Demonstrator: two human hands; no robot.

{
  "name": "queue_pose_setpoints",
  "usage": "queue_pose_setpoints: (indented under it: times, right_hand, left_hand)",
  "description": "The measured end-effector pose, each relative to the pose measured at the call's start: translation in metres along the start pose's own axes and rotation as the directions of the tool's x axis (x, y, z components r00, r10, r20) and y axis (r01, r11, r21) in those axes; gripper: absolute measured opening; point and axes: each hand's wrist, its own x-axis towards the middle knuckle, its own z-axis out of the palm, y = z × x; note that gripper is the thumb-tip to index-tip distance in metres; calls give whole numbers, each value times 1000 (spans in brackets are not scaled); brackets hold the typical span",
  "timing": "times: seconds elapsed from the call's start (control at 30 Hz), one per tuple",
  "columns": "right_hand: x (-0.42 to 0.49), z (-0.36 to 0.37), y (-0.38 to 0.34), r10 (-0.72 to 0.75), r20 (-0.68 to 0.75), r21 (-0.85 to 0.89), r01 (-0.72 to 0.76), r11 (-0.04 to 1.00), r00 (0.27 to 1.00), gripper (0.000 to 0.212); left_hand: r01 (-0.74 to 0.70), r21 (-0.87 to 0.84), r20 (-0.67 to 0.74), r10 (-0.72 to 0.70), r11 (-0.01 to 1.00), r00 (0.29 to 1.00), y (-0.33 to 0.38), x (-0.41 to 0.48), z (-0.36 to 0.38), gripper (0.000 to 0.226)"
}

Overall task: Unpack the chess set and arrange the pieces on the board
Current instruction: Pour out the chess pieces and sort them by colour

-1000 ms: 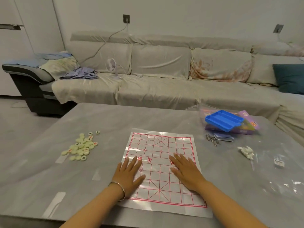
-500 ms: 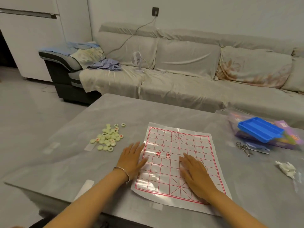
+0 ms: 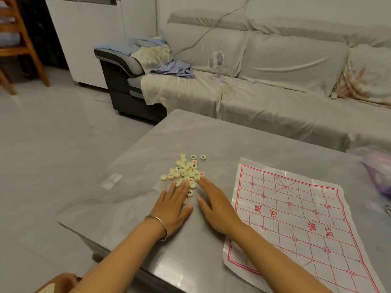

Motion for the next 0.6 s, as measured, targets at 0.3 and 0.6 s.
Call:
queue_pose_setpoints:
  times: [0.3,0.6]
  right_hand:
    - [3,18,1,-123,53,-146,130,981,991,46]
    - [4,20,-4,-66,-124,1,67,998,990,38]
  left_hand:
    - [-154,-104,-163,136,983,977,-40,-22,-18,73]
    - [-113,-265,-264,41,957,964,-31,-11,-20,24]
